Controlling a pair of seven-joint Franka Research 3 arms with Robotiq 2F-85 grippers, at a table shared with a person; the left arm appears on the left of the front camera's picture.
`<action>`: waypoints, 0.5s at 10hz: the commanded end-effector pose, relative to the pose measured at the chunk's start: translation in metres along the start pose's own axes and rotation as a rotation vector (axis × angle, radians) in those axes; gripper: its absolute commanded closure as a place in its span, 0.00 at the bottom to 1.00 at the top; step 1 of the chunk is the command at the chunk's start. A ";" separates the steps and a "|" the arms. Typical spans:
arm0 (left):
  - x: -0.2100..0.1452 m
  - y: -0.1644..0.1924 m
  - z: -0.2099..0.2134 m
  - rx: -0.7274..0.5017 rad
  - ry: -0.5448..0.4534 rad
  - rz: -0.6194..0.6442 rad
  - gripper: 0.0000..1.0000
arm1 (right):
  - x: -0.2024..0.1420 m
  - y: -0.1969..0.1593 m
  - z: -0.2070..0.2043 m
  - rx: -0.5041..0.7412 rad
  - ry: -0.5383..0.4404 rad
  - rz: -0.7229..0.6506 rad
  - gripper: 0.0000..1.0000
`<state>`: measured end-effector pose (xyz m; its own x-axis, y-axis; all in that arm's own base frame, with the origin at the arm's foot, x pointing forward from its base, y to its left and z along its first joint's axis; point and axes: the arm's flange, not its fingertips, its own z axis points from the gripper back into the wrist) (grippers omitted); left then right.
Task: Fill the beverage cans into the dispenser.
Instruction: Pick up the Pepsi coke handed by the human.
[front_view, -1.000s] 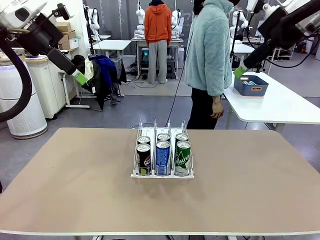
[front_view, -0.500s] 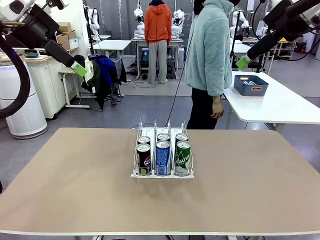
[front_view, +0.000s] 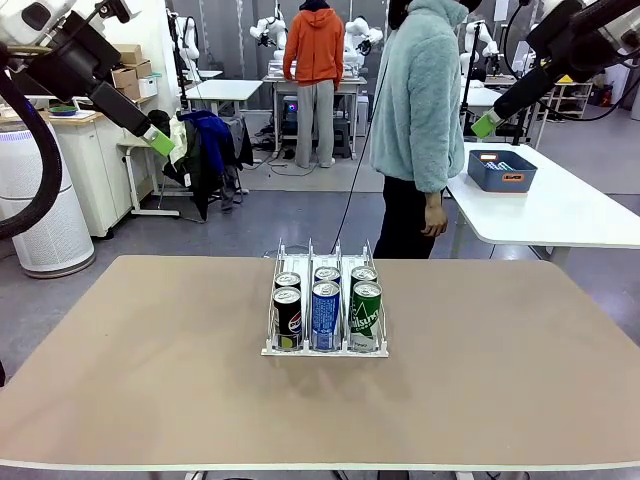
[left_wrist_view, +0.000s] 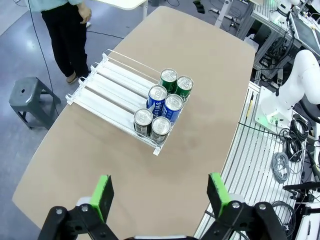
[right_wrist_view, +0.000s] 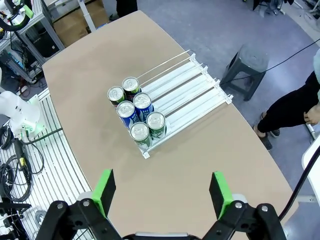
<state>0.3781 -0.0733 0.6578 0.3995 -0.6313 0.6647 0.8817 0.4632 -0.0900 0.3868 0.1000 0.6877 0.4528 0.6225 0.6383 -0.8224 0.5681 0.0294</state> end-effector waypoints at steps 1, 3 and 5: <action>-0.001 0.000 0.000 -0.007 0.001 0.001 0.00 | 0.000 0.000 0.001 0.004 -0.004 -0.001 0.00; -0.001 0.000 0.000 -0.007 0.001 0.001 0.00 | 0.000 0.000 0.001 0.004 -0.004 -0.001 0.00; -0.001 0.000 0.000 -0.007 0.001 0.001 0.00 | 0.000 0.000 0.000 -0.001 0.000 -0.001 0.00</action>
<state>0.3781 -0.0732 0.6578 0.3996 -0.6313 0.6646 0.8816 0.4634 -0.0900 0.3869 0.0995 0.6877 0.4536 0.6220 0.6383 -0.8218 0.5691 0.0294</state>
